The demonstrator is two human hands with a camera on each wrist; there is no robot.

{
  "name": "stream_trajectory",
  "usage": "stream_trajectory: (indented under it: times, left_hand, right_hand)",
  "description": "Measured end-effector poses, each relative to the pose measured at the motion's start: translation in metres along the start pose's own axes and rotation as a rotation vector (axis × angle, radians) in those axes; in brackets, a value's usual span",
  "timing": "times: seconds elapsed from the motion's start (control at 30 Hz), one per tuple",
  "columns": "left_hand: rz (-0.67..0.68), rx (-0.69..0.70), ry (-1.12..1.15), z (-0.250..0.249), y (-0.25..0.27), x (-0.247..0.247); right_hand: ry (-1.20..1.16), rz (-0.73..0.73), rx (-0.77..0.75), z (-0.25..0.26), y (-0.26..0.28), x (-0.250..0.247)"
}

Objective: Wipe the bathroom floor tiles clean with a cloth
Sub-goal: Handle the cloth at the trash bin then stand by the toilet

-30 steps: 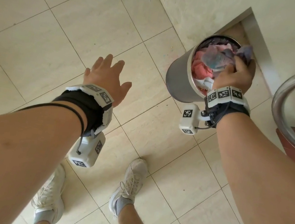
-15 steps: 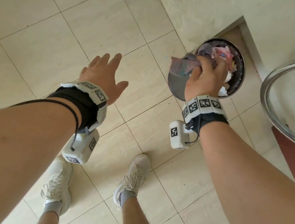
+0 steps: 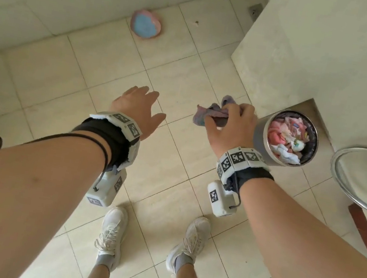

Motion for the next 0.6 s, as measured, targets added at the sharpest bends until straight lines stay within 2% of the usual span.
stream_trajectory:
  times: [0.17, 0.33, 0.47, 0.6]
  left_hand:
    - [-0.101, 0.027, 0.044, 0.006, 0.032, -0.090]
    - [-0.157, 0.076, 0.033, -0.005, 0.074, -0.168]
    - [-0.192, 0.146, 0.066, -0.035, 0.105, -0.217]
    - [-0.191, 0.235, 0.100, -0.084, 0.135, -0.265]
  right_hand:
    - [-0.129, -0.040, -0.006, 0.066, 0.008, -0.067]
    - [-0.144, -0.063, -0.035, 0.106, 0.020, -0.132]
    - [-0.197, -0.050, -0.029, 0.119, 0.038, -0.185]
    - [-0.147, -0.027, -0.033, 0.124, 0.053, -0.253]
Point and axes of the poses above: each hand's wrist, its own y-axis away from the middle knuckle, its own x-axis out of the palm, z = x × y, the point moved 5 cm from there along -y, towards the middle knuckle, and after that the axes turned 14 degrees about y, right-handed, at the moved point
